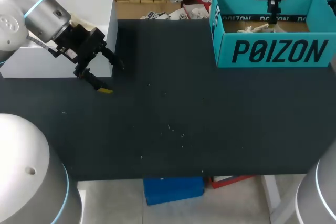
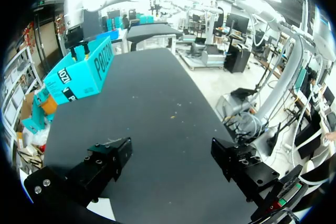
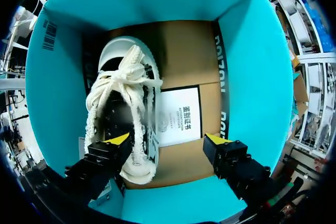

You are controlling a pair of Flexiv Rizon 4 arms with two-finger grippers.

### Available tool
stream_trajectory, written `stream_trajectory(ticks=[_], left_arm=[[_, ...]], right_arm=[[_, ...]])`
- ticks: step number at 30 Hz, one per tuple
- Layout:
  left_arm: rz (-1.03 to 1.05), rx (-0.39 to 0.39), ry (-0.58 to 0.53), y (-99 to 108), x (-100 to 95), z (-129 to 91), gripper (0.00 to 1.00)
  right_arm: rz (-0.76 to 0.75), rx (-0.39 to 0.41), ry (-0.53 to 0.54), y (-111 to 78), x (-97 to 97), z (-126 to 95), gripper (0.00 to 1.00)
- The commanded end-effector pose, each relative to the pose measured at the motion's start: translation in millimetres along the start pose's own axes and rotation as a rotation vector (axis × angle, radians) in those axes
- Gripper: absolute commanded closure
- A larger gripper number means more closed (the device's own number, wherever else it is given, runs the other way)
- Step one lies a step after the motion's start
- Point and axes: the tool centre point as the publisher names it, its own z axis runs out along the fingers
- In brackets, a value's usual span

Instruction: Take the shoe out of the shoebox, open the shoe tongue, remove and reinsert the insole, then place the shoe into the shoebox

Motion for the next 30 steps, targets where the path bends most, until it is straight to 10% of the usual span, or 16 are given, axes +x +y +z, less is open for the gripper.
stream_trajectory(ticks=[1,13,30], left_arm=[[0.000,-0.003,0.001,0.3,0.2,0.3,0.00],[0.000,-0.003,0.001,0.3,0.2,0.3,0.00],[0.000,-0.003,0.001,0.3,0.2,0.3,0.00]], right_arm=[[0.009,0.027,0.001,-5.0,-2.3,-29.3,0.00],[0.068,0.079,-0.028,14.9,25.8,-91.5,0.00],[0.127,0.041,-0.121,93.2,154.2,-154.7,0.00]])
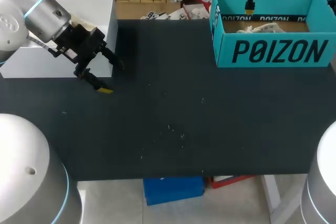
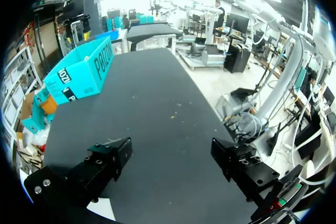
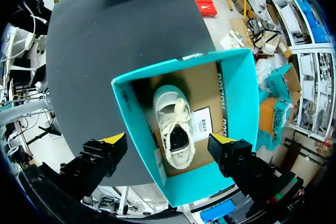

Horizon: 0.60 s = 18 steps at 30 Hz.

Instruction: Take the shoe out of the shoebox, open the shoe tongue, remove and reinsert the insole, then place the shoe into the shoebox

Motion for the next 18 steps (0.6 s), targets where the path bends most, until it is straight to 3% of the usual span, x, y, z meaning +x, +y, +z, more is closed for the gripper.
stream_trajectory(ticks=[1,11,18], left_arm=[[0.000,-0.003,0.001,0.3,0.2,0.3,0.00],[0.000,-0.003,0.001,0.3,0.2,0.3,0.00],[0.000,-0.003,0.001,0.3,0.2,0.3,0.00]], right_arm=[[0.008,-0.012,-0.126,-1.2,72.1,-19.1,0.00],[0.035,-0.042,-0.119,21.5,167.7,-11.2,0.00],[0.096,-0.046,-0.047,37.3,204.8,0.0,0.00]])
